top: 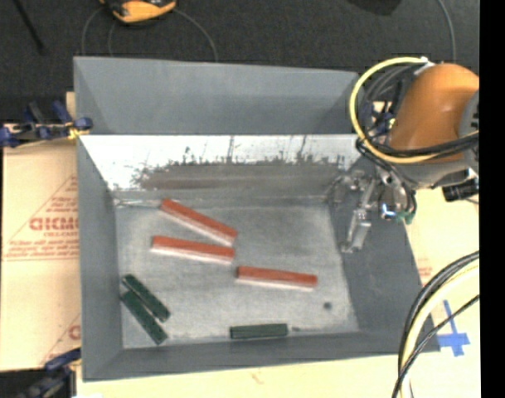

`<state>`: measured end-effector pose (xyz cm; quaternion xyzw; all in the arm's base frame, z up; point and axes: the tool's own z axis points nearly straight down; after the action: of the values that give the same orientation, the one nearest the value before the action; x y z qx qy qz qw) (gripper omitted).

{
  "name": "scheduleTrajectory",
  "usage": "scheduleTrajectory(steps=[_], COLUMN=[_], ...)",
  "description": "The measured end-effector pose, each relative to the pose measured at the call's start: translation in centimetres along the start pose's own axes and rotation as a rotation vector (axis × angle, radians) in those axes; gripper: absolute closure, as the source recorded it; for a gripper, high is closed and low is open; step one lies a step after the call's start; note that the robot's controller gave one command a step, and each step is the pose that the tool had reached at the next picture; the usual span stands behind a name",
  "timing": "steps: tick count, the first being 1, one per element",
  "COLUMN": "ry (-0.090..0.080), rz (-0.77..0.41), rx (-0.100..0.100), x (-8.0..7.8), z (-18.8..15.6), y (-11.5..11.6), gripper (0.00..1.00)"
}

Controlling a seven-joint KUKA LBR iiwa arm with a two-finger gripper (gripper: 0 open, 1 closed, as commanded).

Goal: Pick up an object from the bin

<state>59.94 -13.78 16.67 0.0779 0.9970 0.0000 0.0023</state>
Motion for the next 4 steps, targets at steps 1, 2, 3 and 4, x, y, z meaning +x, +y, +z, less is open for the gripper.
scheduleTrajectory(steps=[1, 2, 3, 4], ry=[0.002, -0.005, 0.001, -0.004], rz=[0.078, 0.104, 0.114, 0.127], rx=[-0.001, 0.003, -0.001, 0.000], x=[1.3, 1.1, -4.4, -5.0], z=[-1.9, -1.3, -1.6, -1.6], y=[-1.7, -1.7, -1.6, -1.5], gripper=[0.00, 0.00, 0.00, 0.00])
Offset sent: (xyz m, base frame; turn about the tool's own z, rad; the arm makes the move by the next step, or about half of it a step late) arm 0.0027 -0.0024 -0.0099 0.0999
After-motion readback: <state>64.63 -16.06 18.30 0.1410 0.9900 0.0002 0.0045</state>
